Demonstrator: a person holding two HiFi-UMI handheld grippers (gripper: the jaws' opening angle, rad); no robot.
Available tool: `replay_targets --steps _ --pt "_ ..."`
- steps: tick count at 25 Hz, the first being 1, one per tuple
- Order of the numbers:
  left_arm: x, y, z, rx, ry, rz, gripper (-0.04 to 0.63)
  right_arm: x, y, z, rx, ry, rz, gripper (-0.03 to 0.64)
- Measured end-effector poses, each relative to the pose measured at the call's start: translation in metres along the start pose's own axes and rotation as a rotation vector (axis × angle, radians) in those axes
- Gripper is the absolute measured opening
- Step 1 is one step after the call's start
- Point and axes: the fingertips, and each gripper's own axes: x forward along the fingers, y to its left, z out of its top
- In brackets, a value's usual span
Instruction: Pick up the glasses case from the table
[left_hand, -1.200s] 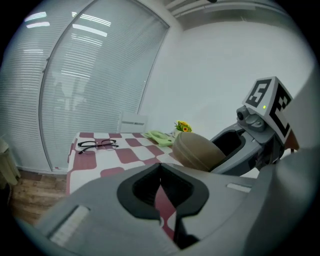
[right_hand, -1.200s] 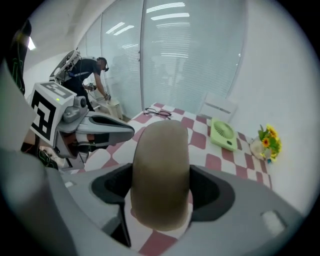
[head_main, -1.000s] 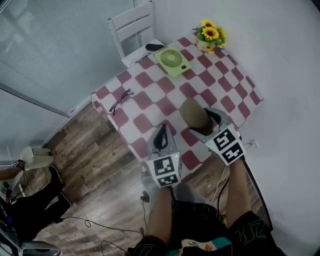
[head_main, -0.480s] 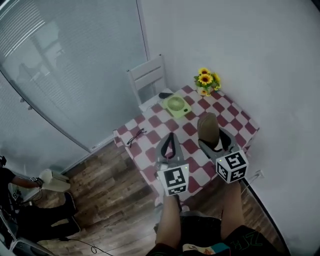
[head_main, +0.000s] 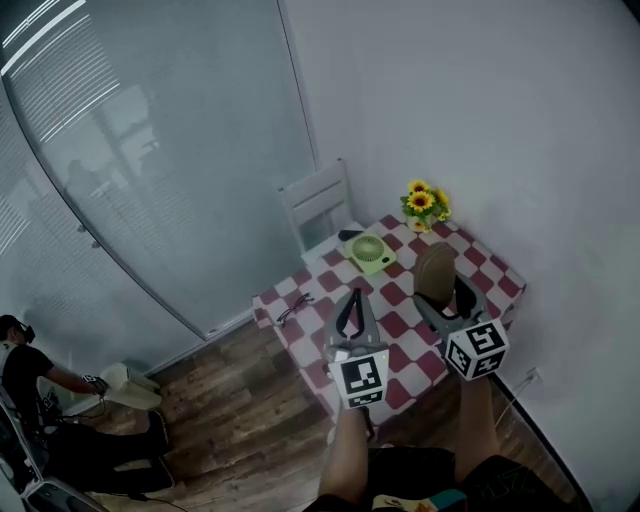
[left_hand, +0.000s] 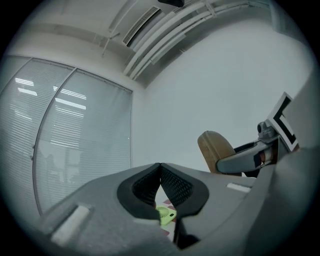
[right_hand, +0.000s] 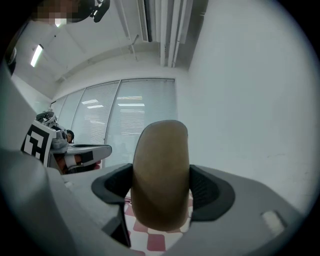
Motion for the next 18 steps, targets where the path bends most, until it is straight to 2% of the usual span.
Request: replay_targets --steps 18 --pt "-0.001 -0.030 0.031 0.032 -0.080 -0.063 0.011 -0.029 -0.022 0.001 -0.022 -0.005 -0.086 0.356"
